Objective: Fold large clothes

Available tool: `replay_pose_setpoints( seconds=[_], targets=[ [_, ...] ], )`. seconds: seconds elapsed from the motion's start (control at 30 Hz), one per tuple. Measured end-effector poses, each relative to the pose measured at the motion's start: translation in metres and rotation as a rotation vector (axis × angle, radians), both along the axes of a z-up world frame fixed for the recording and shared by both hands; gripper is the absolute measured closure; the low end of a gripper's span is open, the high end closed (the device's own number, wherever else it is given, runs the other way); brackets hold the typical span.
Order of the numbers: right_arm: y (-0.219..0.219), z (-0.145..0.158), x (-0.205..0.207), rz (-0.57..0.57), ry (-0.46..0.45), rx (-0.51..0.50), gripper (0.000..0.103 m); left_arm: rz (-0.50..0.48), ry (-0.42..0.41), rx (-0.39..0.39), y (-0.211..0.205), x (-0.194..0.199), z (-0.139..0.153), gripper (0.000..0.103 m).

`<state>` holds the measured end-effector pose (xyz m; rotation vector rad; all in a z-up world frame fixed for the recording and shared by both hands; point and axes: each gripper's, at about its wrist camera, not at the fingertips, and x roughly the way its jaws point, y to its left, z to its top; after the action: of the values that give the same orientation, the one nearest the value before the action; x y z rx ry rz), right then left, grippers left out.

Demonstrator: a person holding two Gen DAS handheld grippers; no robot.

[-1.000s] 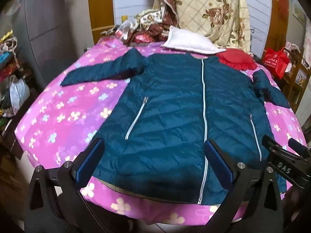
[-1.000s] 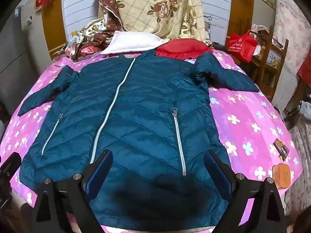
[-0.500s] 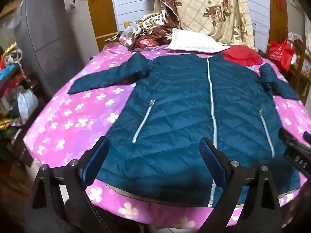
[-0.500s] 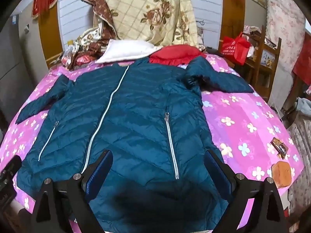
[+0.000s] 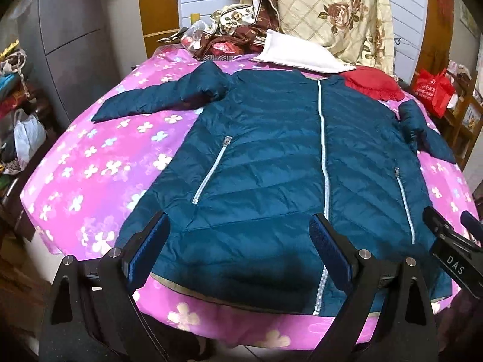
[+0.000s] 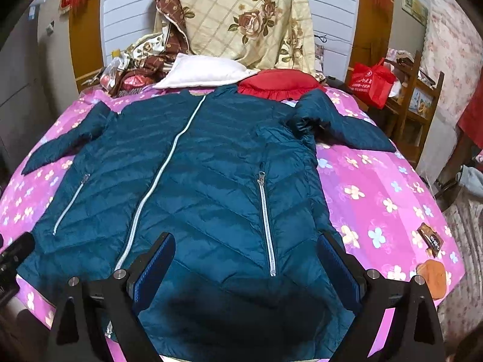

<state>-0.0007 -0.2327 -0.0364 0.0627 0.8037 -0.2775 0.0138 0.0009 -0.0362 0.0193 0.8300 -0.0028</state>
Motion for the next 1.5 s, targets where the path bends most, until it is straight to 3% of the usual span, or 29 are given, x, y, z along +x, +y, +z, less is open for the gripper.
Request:
replay_pose_setpoints(
  seconds=[0.07,0.3,0.7,1.03,1.5],
  targets=[
    [0.001,-0.002,0.000,0.005,0.006,0.000,0.010,0.009,0.003,0.040,-0.001,0.000,-0.001,0.009],
    [0.011,-0.004,-0.001,0.038,0.015,0.000,0.010,0.054,-0.022,0.050,0.006,-0.005,0.002,0.009],
    [0.028,0.010,0.001,0.067,0.004,-0.028,0.010,0.023,-0.007,0.001,0.026,0.003,0.012,0.009],
    [0.053,0.025,0.010,0.094,-0.002,-0.081,0.010,0.048,-0.077,0.046,0.051,0.009,0.014,0.009],
    [0.092,0.024,0.034,0.141,0.032,-0.107,0.010,0.066,-0.034,-0.048,0.093,0.025,-0.003,0.009]
  ],
)
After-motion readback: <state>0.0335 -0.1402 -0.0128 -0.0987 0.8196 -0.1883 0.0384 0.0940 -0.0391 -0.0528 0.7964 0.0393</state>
